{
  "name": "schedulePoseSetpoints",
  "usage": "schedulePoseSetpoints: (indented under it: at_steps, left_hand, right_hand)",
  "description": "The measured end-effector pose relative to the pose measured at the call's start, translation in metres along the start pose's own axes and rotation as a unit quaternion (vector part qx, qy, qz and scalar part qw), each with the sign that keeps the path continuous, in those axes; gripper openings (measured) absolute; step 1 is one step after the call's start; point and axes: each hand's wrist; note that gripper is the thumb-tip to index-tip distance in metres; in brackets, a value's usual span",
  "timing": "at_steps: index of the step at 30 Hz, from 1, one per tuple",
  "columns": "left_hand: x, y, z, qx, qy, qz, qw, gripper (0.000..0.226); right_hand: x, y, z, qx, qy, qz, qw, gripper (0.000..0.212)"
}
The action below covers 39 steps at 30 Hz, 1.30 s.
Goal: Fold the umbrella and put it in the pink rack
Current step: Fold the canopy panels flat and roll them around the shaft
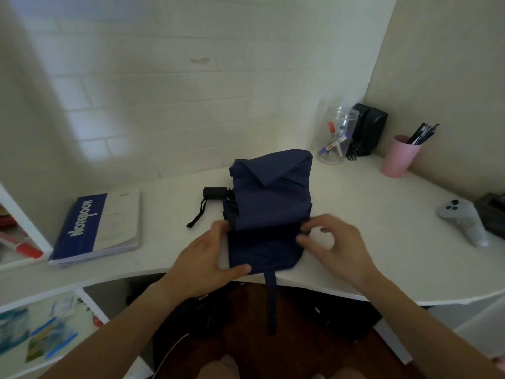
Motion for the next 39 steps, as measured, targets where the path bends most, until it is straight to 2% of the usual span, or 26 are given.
schedulePoseSetpoints:
  at_steps: [1, 2, 4, 7, 10, 13, 15, 17, 18, 21, 23, 25, 29, 32, 36, 39]
  left_hand:
    - [-0.002, 0.001, 0.0, 0.0, 0.004, -0.017, 1.0, 0.098]
    - [-0.004, 0.001, -0.001, 0.003, 0.006, -0.034, 0.999, 0.102]
    - [-0.01, 0.0, 0.0, 0.0, 0.023, -0.063, 0.998, 0.103]
    - [-0.021, -0.001, 0.007, -0.037, 0.055, -0.093, 0.993, 0.077]
    - [-0.032, 0.0, 0.016, -0.099, 0.059, -0.044, 0.992, 0.038]
    - [-0.038, 0.003, 0.016, -0.174, 0.072, -0.054, 0.981, 0.023]
    - [-0.044, 0.008, 0.015, -0.188, 0.098, -0.147, 0.966, 0.017]
    - [-0.053, 0.016, 0.013, -0.181, 0.144, -0.291, 0.928, 0.015]
    - [-0.056, 0.019, 0.012, -0.184, 0.141, -0.324, 0.917, 0.014]
    - [-0.06, 0.027, 0.002, -0.153, 0.069, -0.293, 0.941, 0.018]
    - [-0.061, 0.026, -0.005, -0.103, 0.062, -0.304, 0.945, 0.027]
    - [-0.064, 0.023, -0.01, -0.08, 0.096, -0.362, 0.924, 0.031]
    - [-0.072, 0.022, -0.013, -0.145, 0.127, -0.392, 0.9, 0.017]
    - [-0.07, 0.02, -0.015, -0.134, 0.138, -0.407, 0.893, 0.02]
    - [-0.061, 0.014, -0.015, -0.075, 0.149, -0.429, 0.888, 0.033]
    - [-0.059, 0.009, -0.014, -0.061, 0.169, -0.44, 0.88, 0.031]
  right_hand:
    - [0.003, 0.0, 0.005, -0.053, -0.012, -0.006, 0.998, 0.028]
    - [0.005, -0.002, 0.01, -0.065, -0.019, -0.021, 0.997, 0.033]
    - [0.009, -0.008, 0.019, -0.032, -0.04, -0.048, 0.998, 0.043]
    - [0.012, -0.013, 0.027, -0.044, -0.073, -0.021, 0.996, 0.028]
    - [0.017, -0.01, 0.029, -0.047, -0.06, 0.014, 0.997, 0.019]
    - [0.025, -0.002, 0.027, -0.013, -0.069, 0.049, 0.996, 0.016]
    - [0.028, 0.002, 0.025, 0.0, -0.086, 0.073, 0.994, 0.019]
    - [0.03, 0.008, 0.022, 0.002, -0.122, 0.134, 0.984, 0.028]
    - [0.031, 0.01, 0.02, 0.006, -0.134, 0.161, 0.978, 0.035]
    - [0.034, 0.017, 0.013, 0.039, -0.114, 0.184, 0.975, 0.058]
    - [0.036, 0.02, 0.008, 0.057, -0.097, 0.19, 0.975, 0.063]
    - [0.038, 0.021, 0.004, 0.051, -0.104, 0.209, 0.971, 0.053]
    - [0.043, 0.021, 0.0, 0.029, -0.148, 0.257, 0.955, 0.02]
    - [0.041, 0.017, 0.001, 0.052, -0.187, 0.25, 0.949, 0.022]
    - [0.039, 0.011, 0.0, 0.108, -0.254, 0.311, 0.909, 0.029]
    - [0.041, 0.006, -0.001, 0.097, -0.248, 0.332, 0.905, 0.037]
Point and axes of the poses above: each hand's wrist, its own z-axis towards the middle knuckle, its own y-axis out of the back of the hand, x = y × z, and after that the axes turned 9 degrees about -x, right-handed
